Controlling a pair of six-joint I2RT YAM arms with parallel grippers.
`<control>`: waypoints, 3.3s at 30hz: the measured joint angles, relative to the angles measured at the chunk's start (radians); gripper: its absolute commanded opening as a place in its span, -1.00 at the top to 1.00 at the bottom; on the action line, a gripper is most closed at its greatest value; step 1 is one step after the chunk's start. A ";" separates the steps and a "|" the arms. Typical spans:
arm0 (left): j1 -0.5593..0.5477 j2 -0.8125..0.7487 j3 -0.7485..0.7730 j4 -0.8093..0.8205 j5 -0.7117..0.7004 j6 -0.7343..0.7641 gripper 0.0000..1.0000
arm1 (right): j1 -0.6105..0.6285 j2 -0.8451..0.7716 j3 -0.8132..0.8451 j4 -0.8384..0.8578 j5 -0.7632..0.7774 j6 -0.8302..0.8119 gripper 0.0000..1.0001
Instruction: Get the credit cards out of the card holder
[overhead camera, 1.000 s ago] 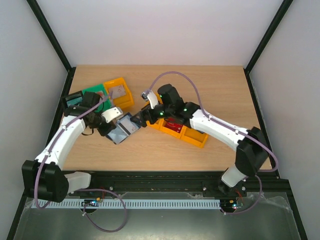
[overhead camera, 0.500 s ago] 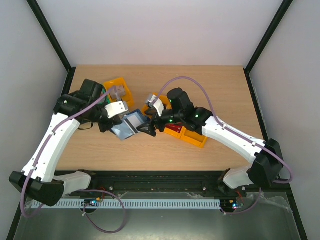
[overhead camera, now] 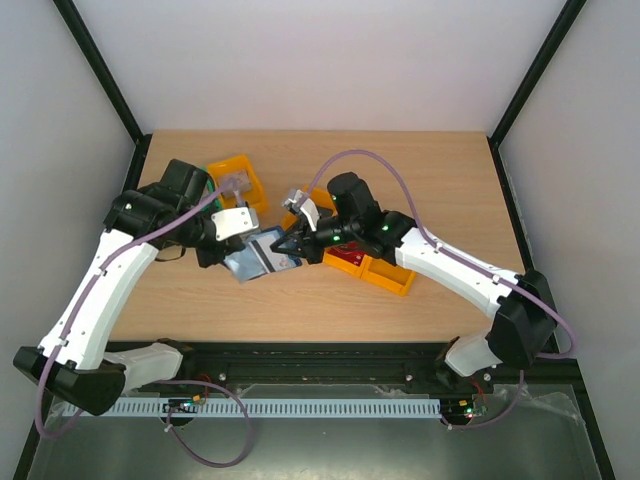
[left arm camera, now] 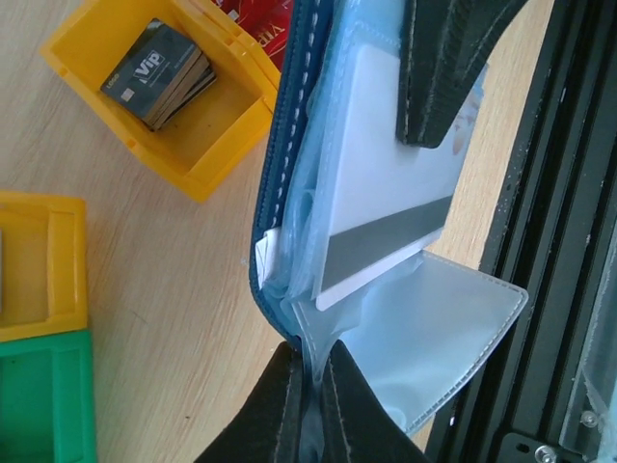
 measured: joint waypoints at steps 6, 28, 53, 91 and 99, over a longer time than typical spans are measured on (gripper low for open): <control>0.005 -0.048 -0.026 0.080 -0.093 -0.059 -0.20 | -0.006 -0.002 0.000 0.027 0.028 0.072 0.97; 0.020 -0.082 -0.157 0.516 0.349 -0.661 0.16 | 0.013 -0.088 -0.031 0.176 0.401 0.369 0.97; 0.109 -0.195 -0.233 0.595 0.474 -0.763 0.15 | -0.022 -0.154 -0.139 0.552 0.043 0.548 0.97; 0.105 -0.197 -0.193 0.494 0.697 -0.599 0.17 | -0.027 -0.216 -0.153 0.513 -0.012 0.400 0.97; 0.150 -0.216 -0.192 0.506 0.718 -0.616 0.58 | -0.029 -0.217 -0.153 0.467 -0.043 0.353 0.97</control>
